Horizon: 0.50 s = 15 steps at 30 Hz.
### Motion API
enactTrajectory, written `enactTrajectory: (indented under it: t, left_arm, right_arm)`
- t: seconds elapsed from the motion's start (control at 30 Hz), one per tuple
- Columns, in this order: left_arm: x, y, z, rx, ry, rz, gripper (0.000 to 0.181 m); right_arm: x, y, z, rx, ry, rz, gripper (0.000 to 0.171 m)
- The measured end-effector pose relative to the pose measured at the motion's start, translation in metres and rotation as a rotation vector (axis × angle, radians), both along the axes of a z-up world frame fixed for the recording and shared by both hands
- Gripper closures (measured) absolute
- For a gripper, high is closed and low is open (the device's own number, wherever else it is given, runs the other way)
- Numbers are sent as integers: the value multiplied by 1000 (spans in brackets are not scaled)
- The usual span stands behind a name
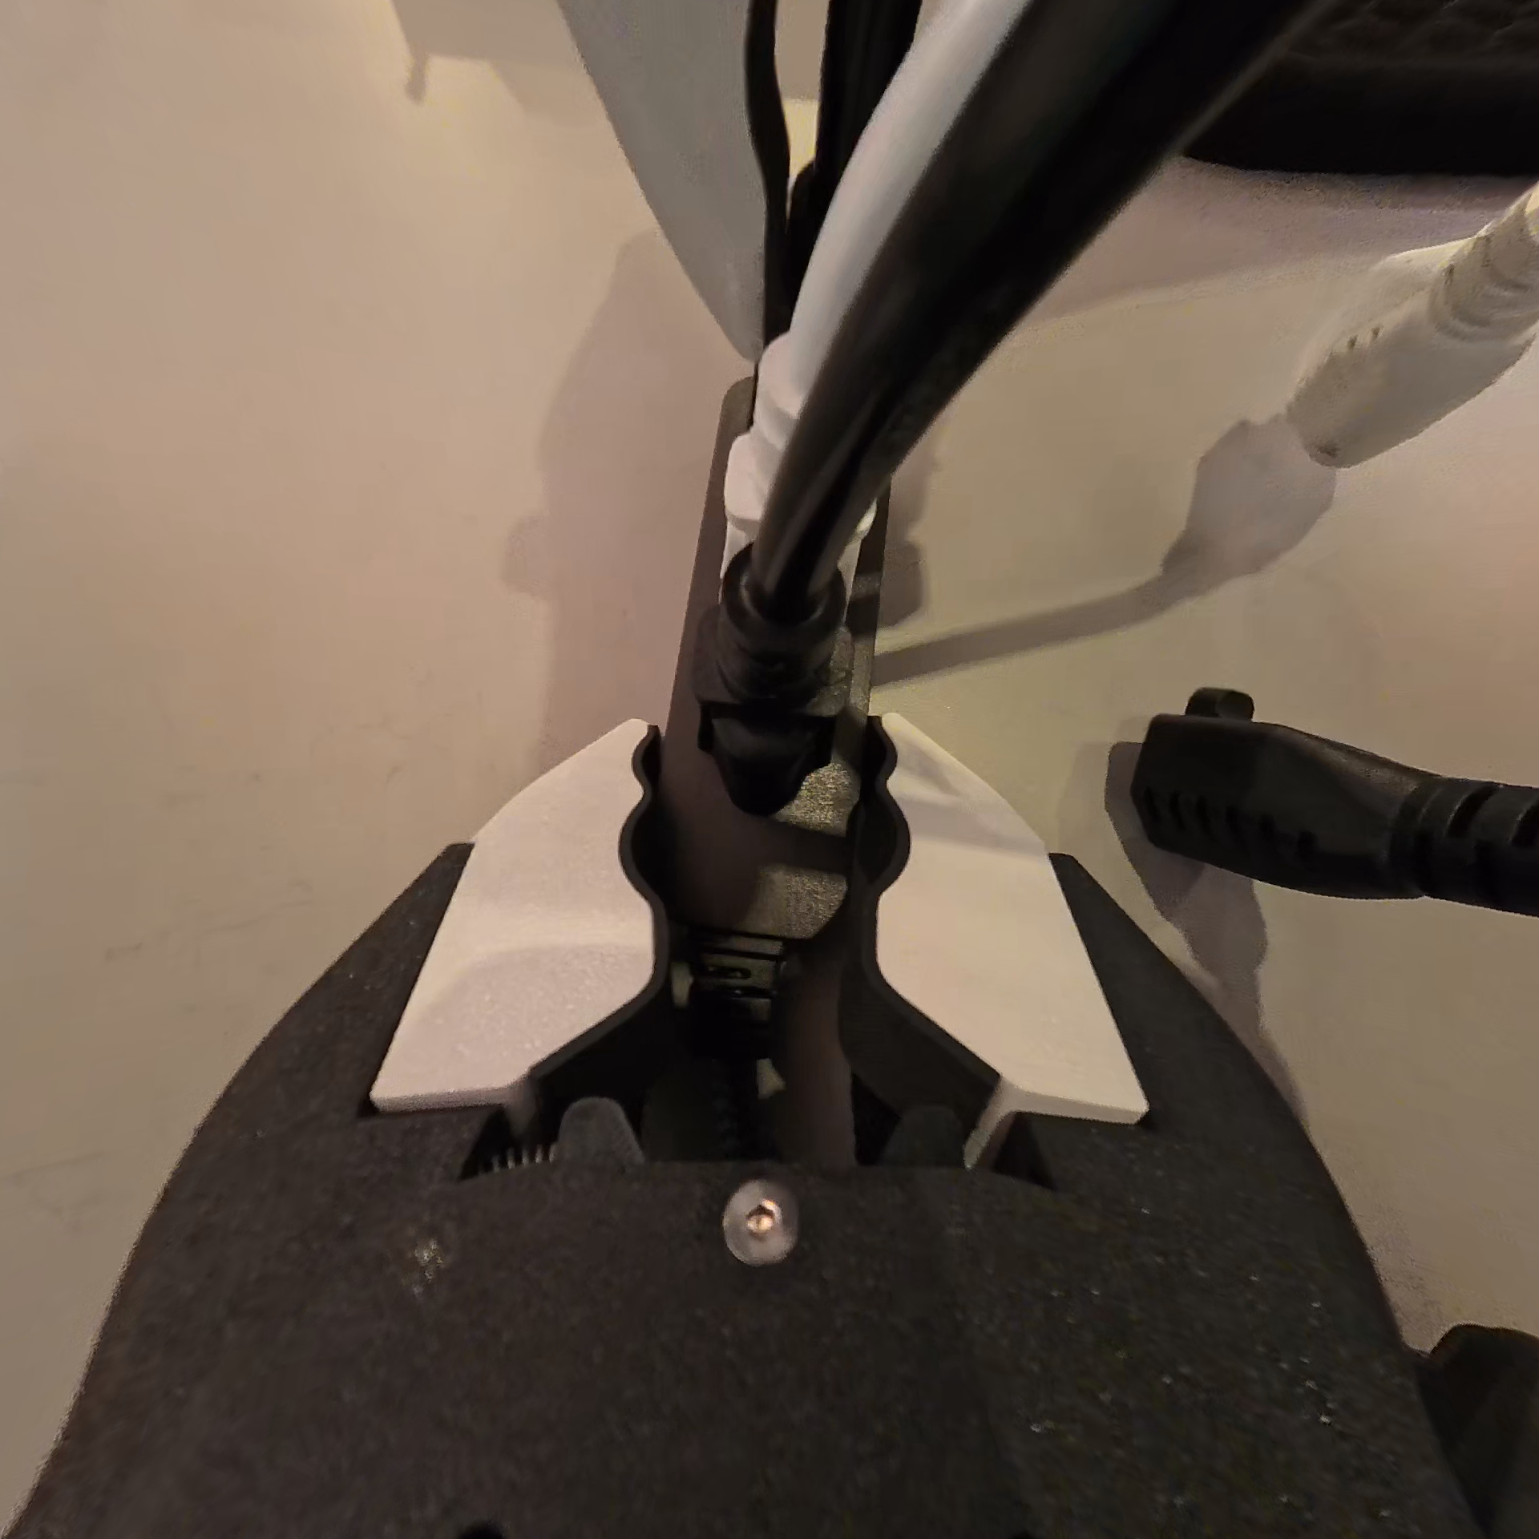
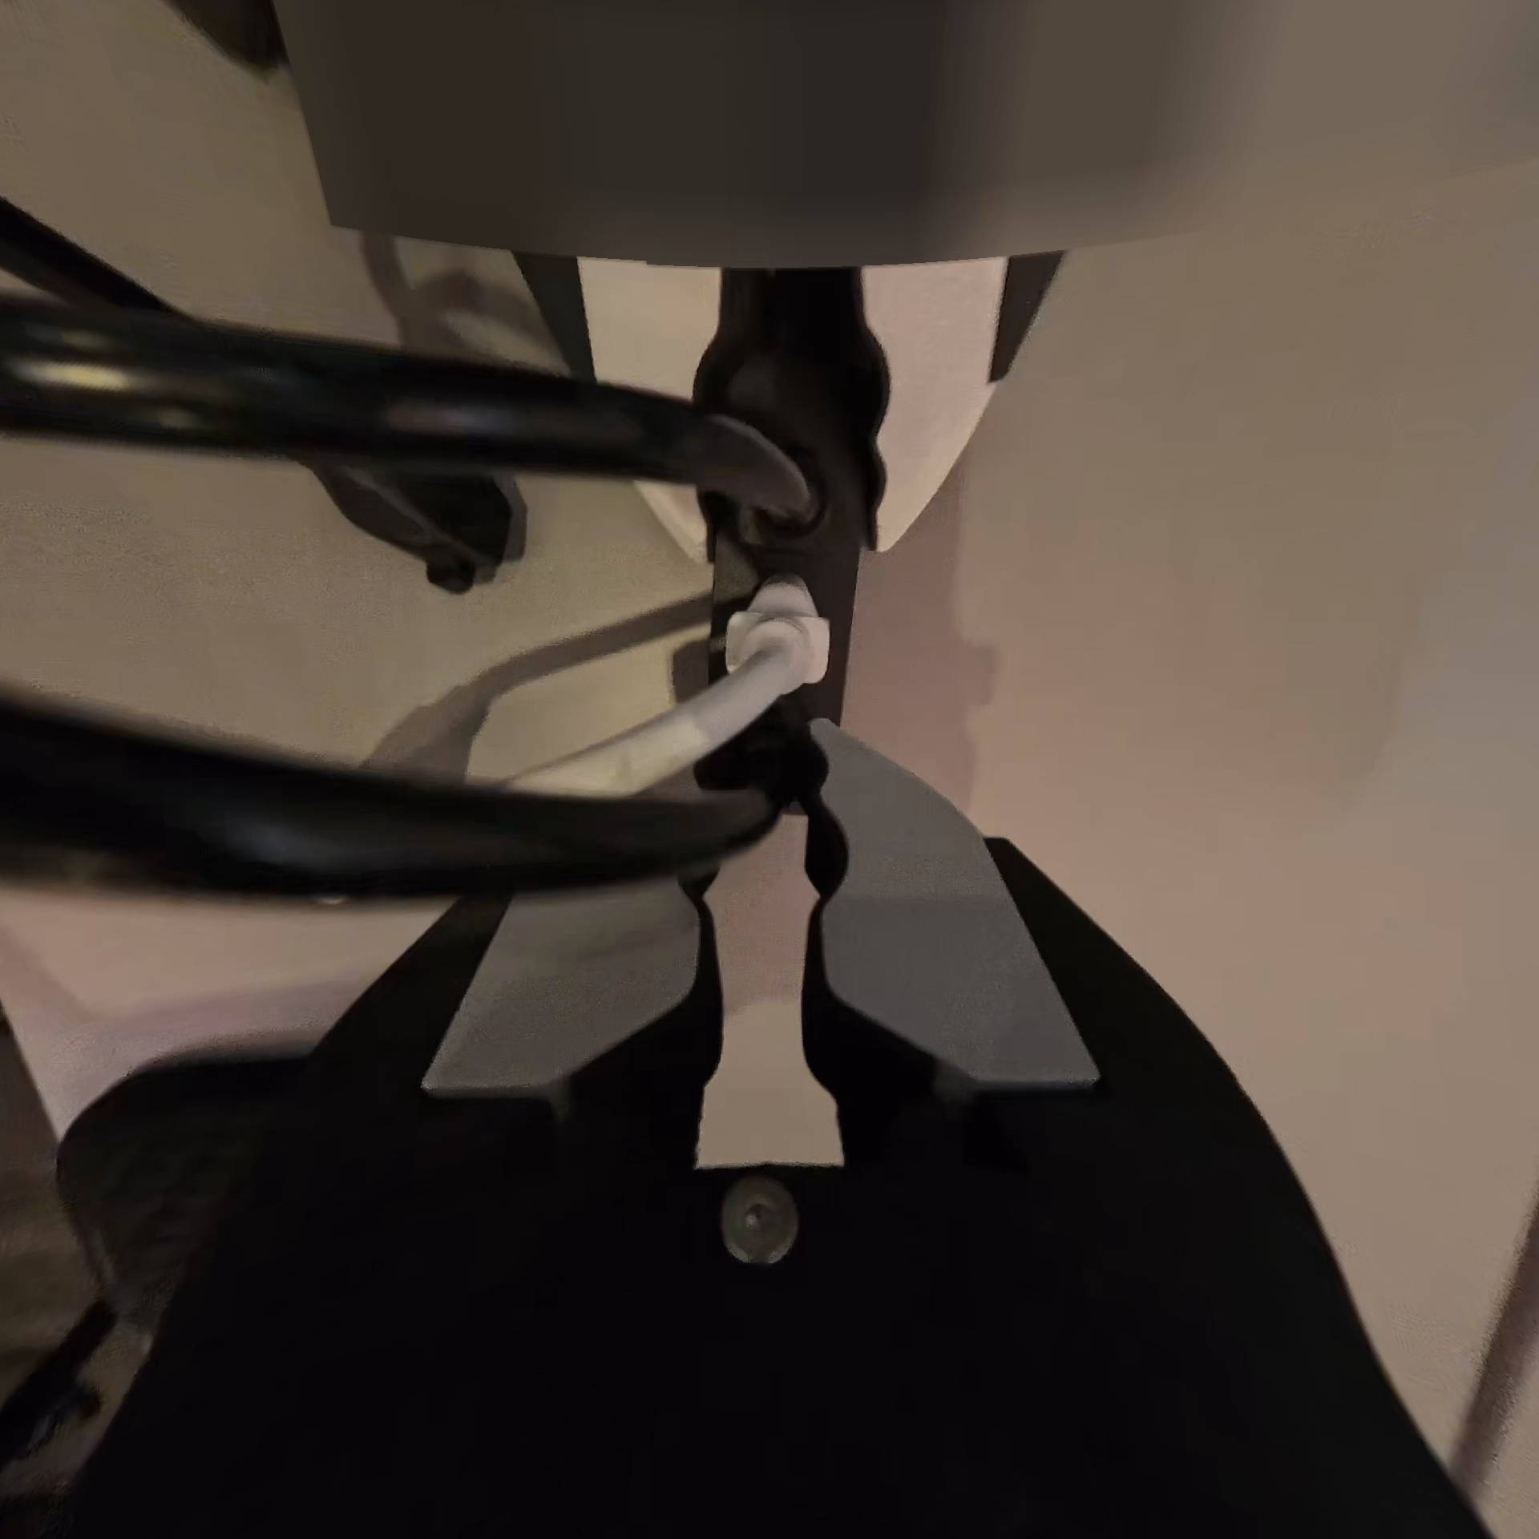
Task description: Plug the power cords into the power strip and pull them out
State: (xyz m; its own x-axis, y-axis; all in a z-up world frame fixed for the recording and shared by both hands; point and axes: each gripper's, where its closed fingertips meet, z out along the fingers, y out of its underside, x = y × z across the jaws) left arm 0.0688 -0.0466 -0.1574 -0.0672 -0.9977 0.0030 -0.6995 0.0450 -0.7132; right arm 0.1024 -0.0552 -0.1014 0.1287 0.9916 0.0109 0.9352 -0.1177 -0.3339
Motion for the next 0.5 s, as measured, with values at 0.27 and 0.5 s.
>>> enactTrajectory:
  t: [0.27, 0.5]
  left_arm:
    - [-1, 4, 1, -3, -9, 18, 136]
    - [-1, 4, 1, -3, -13, 28, 136]
  right_arm:
    - [11, 9, 22, 147, 519, -74, 136]
    - [5, 9, 23, 76, 711, -47, 131]
